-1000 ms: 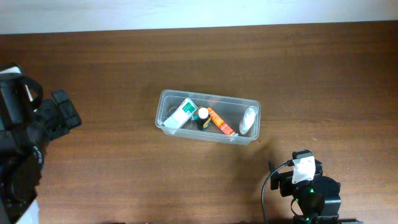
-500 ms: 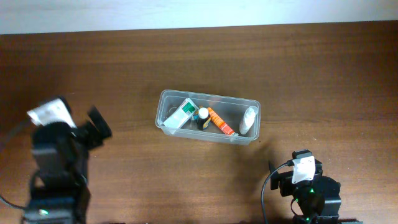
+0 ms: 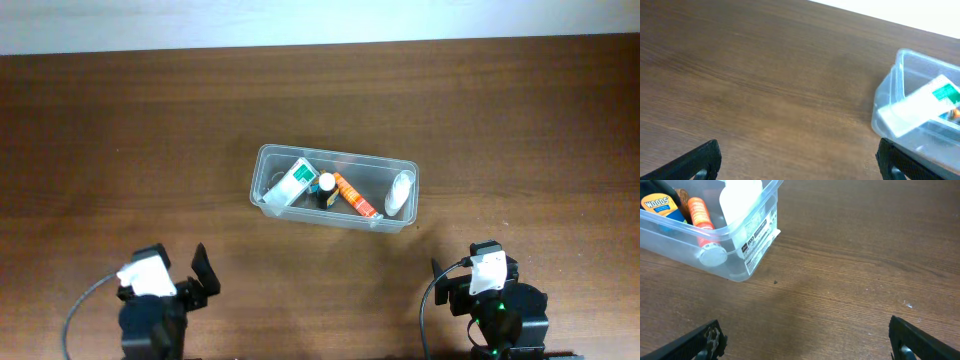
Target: Pack container
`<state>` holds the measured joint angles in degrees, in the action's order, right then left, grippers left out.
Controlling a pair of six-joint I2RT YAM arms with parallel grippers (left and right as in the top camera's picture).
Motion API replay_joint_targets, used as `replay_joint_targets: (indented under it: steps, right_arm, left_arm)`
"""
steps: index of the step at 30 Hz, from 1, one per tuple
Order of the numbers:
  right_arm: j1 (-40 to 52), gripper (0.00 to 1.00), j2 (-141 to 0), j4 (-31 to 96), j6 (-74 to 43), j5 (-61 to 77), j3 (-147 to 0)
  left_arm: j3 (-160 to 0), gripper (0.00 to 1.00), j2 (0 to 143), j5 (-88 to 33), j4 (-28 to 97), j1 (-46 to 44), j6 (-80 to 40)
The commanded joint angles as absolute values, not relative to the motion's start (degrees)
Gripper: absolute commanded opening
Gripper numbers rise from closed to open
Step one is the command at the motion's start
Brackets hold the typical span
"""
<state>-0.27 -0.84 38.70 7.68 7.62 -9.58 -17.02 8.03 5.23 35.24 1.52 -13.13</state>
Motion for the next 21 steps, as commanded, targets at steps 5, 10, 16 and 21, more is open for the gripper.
replay_joint_targets:
  steps: [5, 10, 16, 21]
  right_arm:
    - [-0.1, 0.98, -0.4, 38.7, 7.4, 8.4, -9.3]
    - [-0.1, 0.98, -0.4, 38.7, 7.4, 8.4, -9.3]
    - [-0.1, 0.98, -0.4, 38.7, 7.4, 8.4, -9.3]
    - [-0.1, 0.98, -0.4, 38.7, 7.4, 8.4, -9.3]
  left_arm:
    - [-9.6, 1.0, 0.3, 2.7, 34.7, 0.0, -13.3]
    - [-8.9, 1.0, 0.3, 2.7, 34.5, 0.0, -13.3]
    - [-8.9, 1.0, 0.3, 2.7, 34.5, 0.0, -13.3]
    - [-8.9, 1.0, 0.3, 2.7, 34.5, 0.0, -13.3]
